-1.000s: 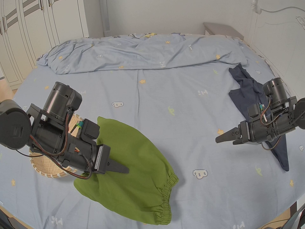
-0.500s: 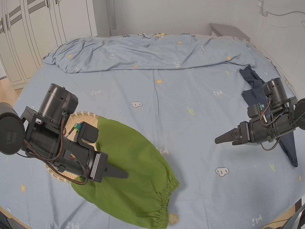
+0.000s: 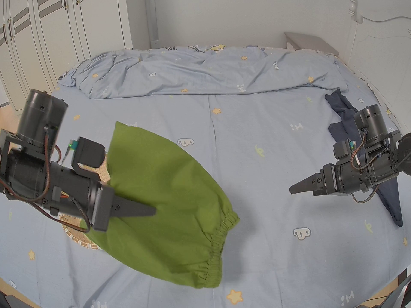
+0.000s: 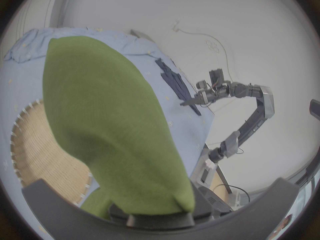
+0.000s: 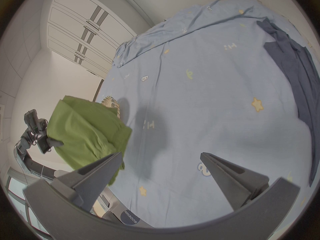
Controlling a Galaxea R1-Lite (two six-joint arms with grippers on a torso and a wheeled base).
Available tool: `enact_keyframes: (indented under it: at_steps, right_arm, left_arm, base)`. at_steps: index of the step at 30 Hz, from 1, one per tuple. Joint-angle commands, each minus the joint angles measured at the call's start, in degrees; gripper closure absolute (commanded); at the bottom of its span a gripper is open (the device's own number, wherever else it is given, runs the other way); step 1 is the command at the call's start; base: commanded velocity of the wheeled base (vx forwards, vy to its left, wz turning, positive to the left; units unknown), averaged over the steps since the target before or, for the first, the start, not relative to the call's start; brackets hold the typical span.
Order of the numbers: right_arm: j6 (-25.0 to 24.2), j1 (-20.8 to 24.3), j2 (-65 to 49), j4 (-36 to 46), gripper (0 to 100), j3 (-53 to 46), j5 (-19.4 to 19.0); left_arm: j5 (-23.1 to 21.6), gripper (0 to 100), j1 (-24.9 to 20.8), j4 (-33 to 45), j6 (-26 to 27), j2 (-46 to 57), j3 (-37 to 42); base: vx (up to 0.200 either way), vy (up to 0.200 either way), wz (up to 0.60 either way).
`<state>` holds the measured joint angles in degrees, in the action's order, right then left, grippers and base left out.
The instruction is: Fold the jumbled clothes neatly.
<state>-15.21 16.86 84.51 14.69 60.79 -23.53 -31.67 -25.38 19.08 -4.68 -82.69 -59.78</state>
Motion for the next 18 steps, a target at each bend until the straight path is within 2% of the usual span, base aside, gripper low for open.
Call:
enact_keyframes:
  at_steps: [1,2,5,10,18]
  right_arm:
    - [0.0,0.0,-0.1,0.0,0,-0.2,0.0]
    - [0.0,0.0,-0.1,0.0,0,-0.2,0.0]
    - [0.0,0.1,-0.1,0.0,0,-0.3,0.0]
    - [0.0,0.1,-0.2,0.0,0,-0.3,0.0]
    - [0.0,0.0,-0.2,-0.1,0,-0.3,0.0]
  left_arm:
    - [-0.1,100,12.0,-3.5,3.3,2.9,-1.3]
    - [-0.1,100,12.0,-3.5,3.3,2.9,-1.3]
    - [-0.3,100,18.7,-9.1,3.2,1.7,-2.1]
    - [-0.3,100,24.5,-14.6,3.1,-2.5,-2.5]
    - [-0.2,100,32.1,-15.1,3.0,-9.4,-2.7]
  base:
    - [0.000,0.000,0.00]
    - [0.000,0.000,0.00]
    - [0.000,0.000,0.00]
    - [0.000,0.000,0.00]
    - [0.000,0.000,0.00]
